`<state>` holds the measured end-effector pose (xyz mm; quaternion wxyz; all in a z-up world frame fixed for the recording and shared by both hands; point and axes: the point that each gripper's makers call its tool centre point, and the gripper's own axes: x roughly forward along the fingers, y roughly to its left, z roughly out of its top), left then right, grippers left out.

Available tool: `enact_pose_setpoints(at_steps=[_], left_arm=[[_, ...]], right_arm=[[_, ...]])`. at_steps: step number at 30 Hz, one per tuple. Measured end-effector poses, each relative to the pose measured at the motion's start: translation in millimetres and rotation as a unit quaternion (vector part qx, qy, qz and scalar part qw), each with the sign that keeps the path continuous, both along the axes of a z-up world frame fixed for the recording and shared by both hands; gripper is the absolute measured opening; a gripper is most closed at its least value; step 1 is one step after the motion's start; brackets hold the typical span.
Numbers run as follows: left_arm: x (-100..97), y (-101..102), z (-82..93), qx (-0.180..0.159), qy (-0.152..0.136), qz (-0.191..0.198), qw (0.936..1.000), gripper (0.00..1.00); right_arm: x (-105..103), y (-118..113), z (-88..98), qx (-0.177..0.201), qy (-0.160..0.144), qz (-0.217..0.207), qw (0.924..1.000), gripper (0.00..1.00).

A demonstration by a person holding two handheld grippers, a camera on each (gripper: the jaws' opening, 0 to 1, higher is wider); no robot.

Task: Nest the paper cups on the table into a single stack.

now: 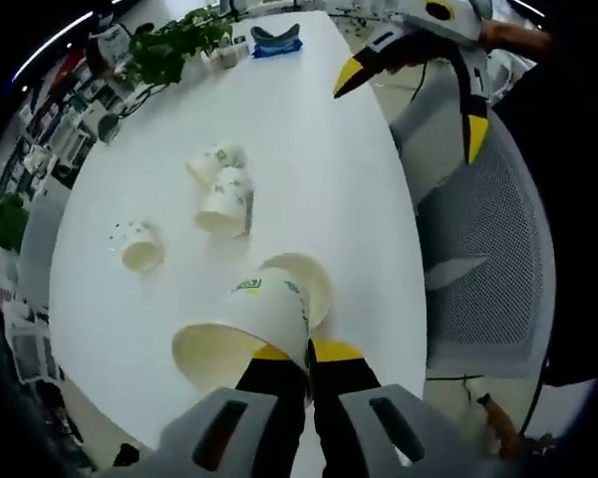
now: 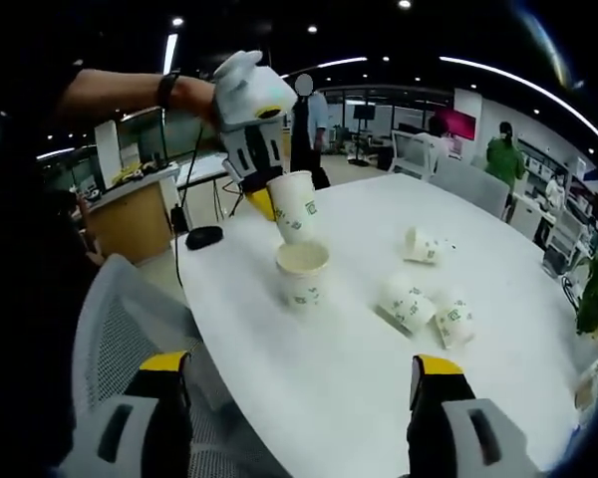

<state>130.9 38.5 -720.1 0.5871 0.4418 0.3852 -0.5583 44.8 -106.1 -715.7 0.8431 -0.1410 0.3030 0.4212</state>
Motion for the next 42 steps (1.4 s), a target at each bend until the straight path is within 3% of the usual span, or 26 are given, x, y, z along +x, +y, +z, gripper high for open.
enact_pose_setpoints(at_steps=[9, 18, 42], left_arm=[[-5.9, -9, -1.5, 0.037, -0.002, -0.045, 0.9983, 0.0], [-0.9, 2, -14.3, 0.088, -0.009, -0.091, 0.9919, 0.0], [5.0, -1, -23.9, 0.125, -0.014, -0.129, 0.9836, 0.0]], right_arm=[[0, -2, -0.3, 0.0, 0.001, 0.001, 1.0, 0.92], [0, -4, -2.2, -0.003, 0.002, 0.004, 1.0, 0.92], [2, -5, -0.8, 0.001, -0.001, 0.002, 1.0, 0.92]])
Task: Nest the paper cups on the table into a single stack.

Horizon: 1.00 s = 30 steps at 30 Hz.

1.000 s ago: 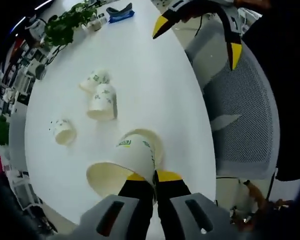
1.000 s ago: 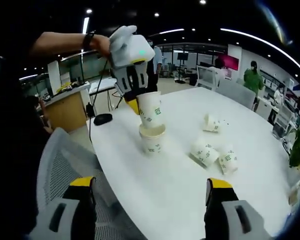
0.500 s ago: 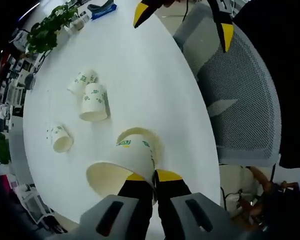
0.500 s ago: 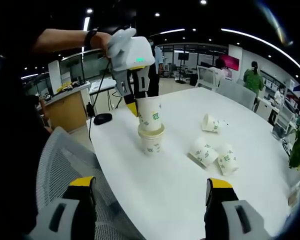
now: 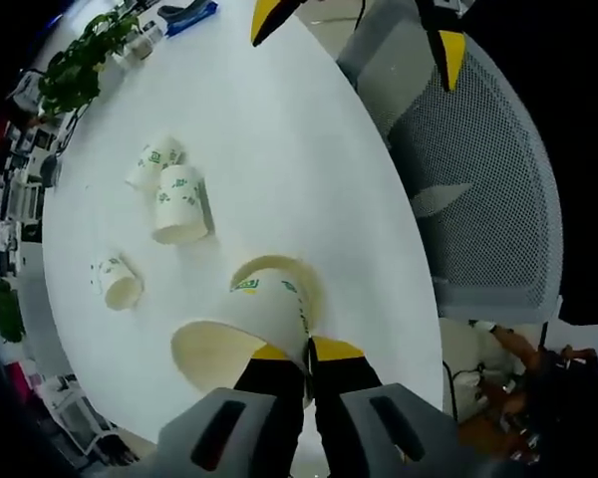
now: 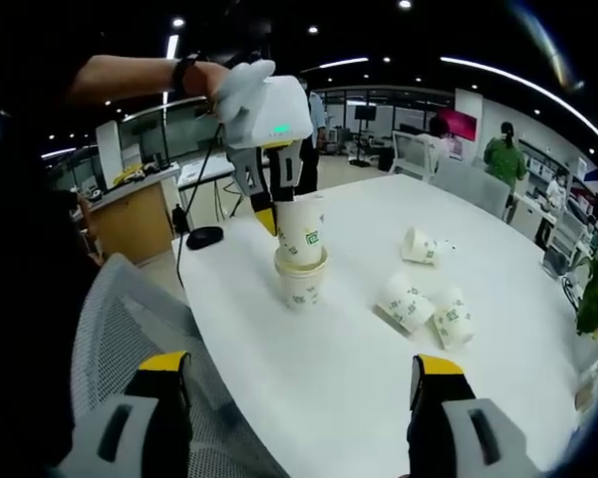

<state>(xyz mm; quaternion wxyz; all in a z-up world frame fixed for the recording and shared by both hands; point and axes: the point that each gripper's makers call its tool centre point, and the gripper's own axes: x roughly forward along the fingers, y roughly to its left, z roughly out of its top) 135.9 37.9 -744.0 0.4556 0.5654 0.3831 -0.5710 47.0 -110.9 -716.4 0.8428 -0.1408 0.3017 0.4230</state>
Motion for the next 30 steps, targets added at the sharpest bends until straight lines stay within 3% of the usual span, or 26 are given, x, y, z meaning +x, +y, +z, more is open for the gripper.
enact_pose_setpoints(at_steps=[20, 27, 30], left_arm=[[-5.5, -7, 7.1, -0.013, -0.002, 0.005, 0.9999, 0.04], [-1.2, -10, 16.2, -0.035, -0.005, 0.016, 0.9992, 0.15], [4.7, -13, 21.9, -0.069, -0.001, 0.05, 0.9964, 0.16]], right_arm=[[27, 5, 4.7, 0.014, -0.012, -0.017, 0.9997, 0.91], [31, 7, 3.5, 0.013, -0.011, -0.019, 0.9997, 0.91], [31, 8, 3.4, 0.014, -0.01, -0.021, 0.9996, 0.91]])
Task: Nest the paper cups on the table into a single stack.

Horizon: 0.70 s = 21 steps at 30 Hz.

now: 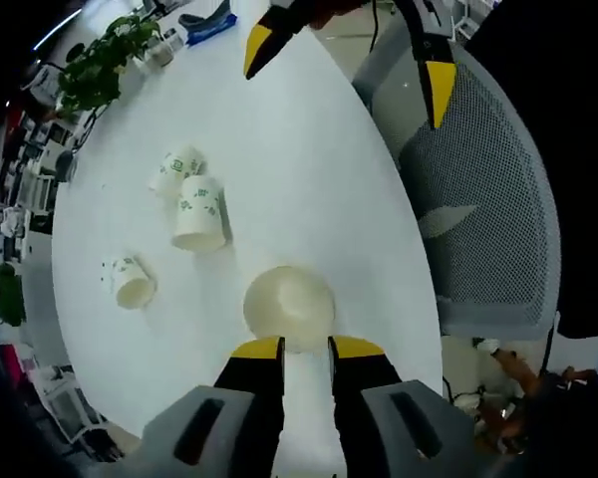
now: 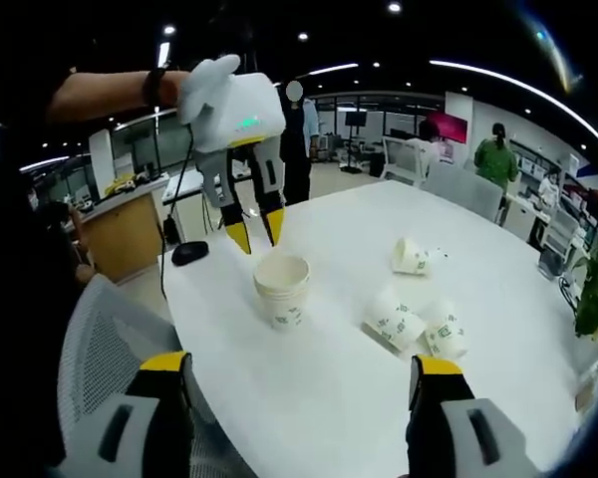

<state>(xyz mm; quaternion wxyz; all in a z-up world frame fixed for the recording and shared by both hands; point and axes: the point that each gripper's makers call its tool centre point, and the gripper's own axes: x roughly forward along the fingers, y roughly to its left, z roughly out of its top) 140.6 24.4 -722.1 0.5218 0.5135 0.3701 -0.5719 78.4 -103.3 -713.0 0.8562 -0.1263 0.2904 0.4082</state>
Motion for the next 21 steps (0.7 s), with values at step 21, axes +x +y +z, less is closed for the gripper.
enact_pose_setpoints(at_steps=[21], left_arm=[[86.7, -2, 32.2, -0.209, -0.009, 0.254, 0.9442, 0.29]], right_arm=[[9, -5, 0.0, -0.003, 0.004, -0.021, 0.9998, 0.91]])
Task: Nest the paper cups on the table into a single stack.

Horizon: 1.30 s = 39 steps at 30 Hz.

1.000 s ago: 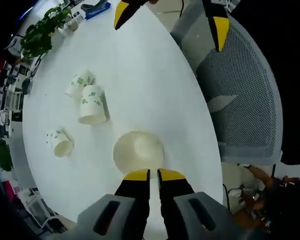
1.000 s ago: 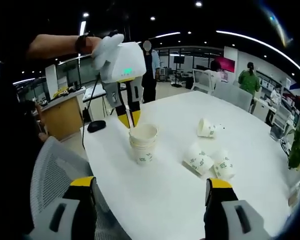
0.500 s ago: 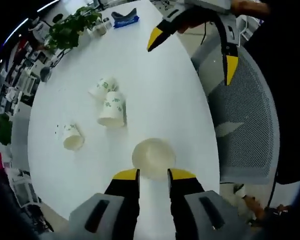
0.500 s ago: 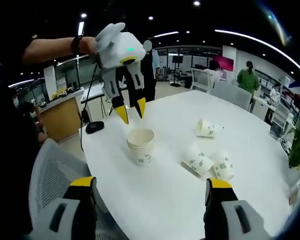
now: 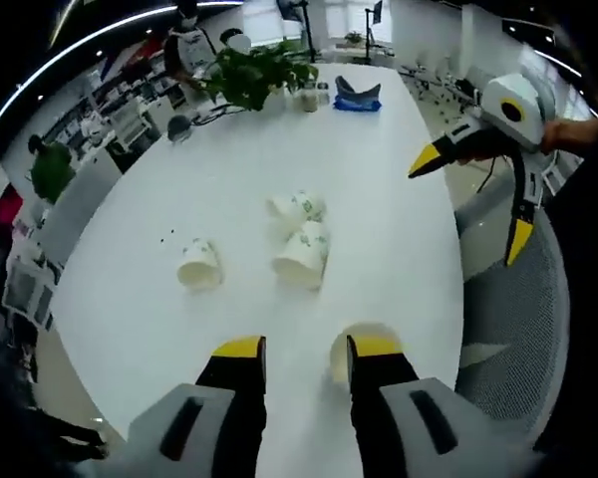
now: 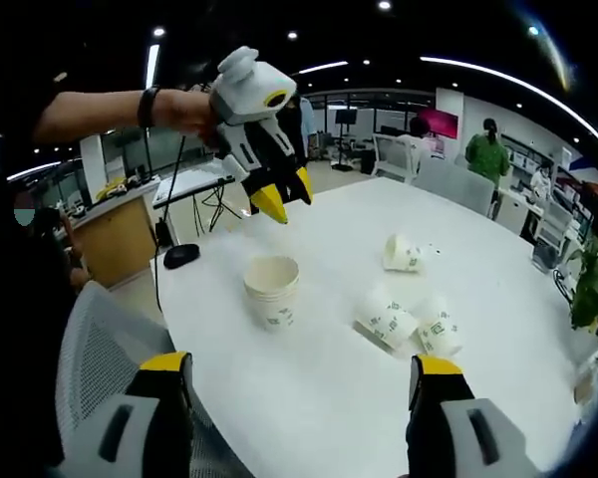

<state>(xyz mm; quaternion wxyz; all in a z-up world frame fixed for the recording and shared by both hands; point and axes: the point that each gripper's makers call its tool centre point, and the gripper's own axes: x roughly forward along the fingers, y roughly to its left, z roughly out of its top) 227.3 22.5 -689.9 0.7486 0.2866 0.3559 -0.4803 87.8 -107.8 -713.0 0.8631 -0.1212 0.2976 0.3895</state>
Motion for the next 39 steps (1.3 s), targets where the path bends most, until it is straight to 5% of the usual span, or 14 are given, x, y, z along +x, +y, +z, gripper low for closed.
enact_pose_setpoints(at_steps=[6, 12, 17, 20, 32, 39], left_arm=[[25.7, -2, -7.1, -0.037, 0.005, 0.053, 0.9979, 0.33], [51.2, -8, -12.5, -0.102, 0.02, 0.135, 0.9854, 0.35], [70.4, -9, -26.6, -0.114, 0.021, 0.175, 0.9778, 0.36], [79.6, -18, -35.0, -0.152, 0.048, 0.209, 0.9648, 0.36], [104.0, -25, -55.4, -0.22, 0.069, 0.295, 0.9274, 0.37], [127.4, -32, -71.0, -0.238, 0.079, 0.322, 0.9129, 0.35]], right_arm=[[0, 1, 3.3, -0.001, 0.003, -0.002, 1.0, 0.91], [-2, 1, 3.4, -0.002, 0.009, -0.003, 1.0, 0.91], [-4, 0, 1.6, -0.005, 0.015, -0.004, 0.9999, 0.91], [-4, 0, 0.6, -0.005, 0.019, -0.006, 0.9998, 0.91], [-6, 4, 1.0, -0.001, 0.029, -0.01, 0.9995, 0.91], [-7, 4, 2.1, 0.005, 0.037, -0.018, 0.9991, 0.91]])
